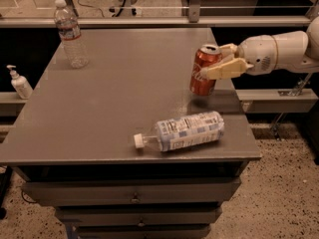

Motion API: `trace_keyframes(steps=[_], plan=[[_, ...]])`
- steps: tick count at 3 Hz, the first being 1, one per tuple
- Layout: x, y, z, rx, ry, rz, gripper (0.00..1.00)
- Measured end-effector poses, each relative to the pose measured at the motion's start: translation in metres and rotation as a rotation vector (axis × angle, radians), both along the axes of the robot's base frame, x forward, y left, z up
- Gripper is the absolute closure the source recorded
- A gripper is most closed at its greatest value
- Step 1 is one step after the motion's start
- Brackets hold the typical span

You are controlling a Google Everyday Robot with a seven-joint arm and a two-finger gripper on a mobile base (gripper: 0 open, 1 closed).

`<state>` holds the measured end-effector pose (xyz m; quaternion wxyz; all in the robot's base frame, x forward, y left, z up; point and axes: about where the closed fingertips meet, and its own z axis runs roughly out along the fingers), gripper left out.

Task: Move coke can near blue plastic bottle

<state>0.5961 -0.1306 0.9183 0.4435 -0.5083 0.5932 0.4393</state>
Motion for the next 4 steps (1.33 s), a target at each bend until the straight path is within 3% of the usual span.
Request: trace_keyframes(steps=[3,4], plan=[[-0.047,-0.034,-0.019,-0.055,-0.006,0.068,1.00],[-0.056,-0.037,-0.021,-0.064,0.001,0.096,0.82]])
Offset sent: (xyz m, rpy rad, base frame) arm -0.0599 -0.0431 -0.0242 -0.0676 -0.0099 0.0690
